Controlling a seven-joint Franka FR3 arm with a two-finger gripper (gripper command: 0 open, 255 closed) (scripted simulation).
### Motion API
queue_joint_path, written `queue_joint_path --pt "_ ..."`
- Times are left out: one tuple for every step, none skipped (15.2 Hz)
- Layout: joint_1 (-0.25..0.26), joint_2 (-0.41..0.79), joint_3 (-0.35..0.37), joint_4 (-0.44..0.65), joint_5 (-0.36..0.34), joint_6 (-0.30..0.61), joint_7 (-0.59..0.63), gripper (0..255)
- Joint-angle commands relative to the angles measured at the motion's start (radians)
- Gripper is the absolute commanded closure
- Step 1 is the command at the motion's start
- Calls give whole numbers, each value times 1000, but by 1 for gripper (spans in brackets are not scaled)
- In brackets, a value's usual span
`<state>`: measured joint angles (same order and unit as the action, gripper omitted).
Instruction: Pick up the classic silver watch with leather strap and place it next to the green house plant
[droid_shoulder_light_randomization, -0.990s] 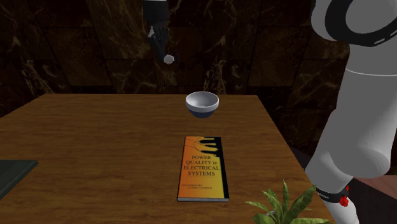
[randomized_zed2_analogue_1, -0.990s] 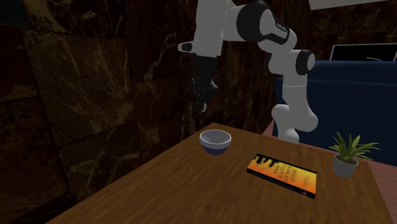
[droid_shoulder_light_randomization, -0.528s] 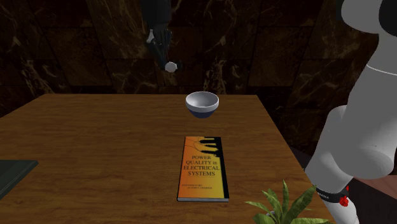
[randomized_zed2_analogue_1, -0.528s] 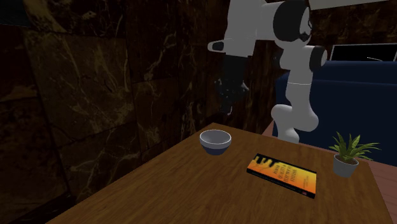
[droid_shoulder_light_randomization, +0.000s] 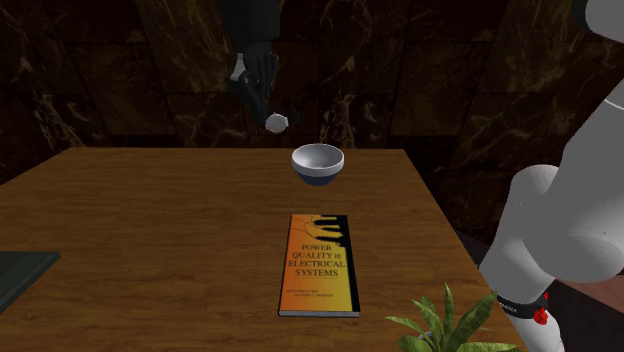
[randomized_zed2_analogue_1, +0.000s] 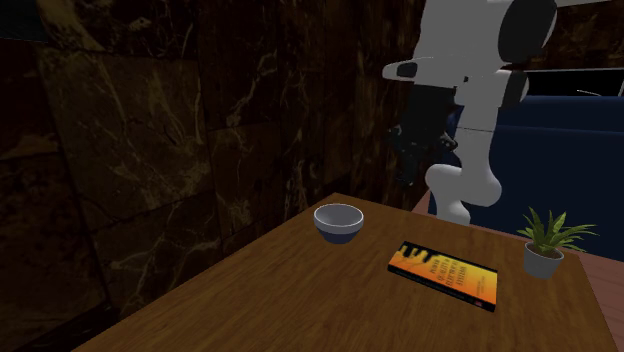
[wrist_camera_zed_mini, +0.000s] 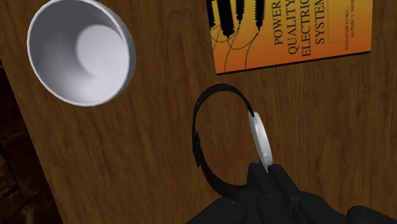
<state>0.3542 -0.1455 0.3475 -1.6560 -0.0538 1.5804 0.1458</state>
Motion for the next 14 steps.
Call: queue_joint_path --pt "20 -25 26 -24 10 -3 46 255" --pt "29 -37 37 -34 15 -5 66 255" --pt "39 -48 49 -43 20 -8 87 255" --pt "48 -57 62 -51 25 -11 108 255" --pt "57 -66 75 -57 30 -14 129 255" --pt "66 -74 88 -63 35 -17 150 255" --pt "75 -81 101 -67 39 -20 172 255" --pt "84 -87 115 -69 44 -24 194 255" --pt "93 -91 129 -71 48 -27 217 255" --pt "102 -95 144 -71 52 -31 240 255" --pt "111 -97 159 -71 55 -35 263 255" --pt "119 -99 174 -69 58 -39 287 255" --pt "128 -99 191 -66 61 -43 311 255" --pt "136 -97 207 -61 63 -47 336 255"
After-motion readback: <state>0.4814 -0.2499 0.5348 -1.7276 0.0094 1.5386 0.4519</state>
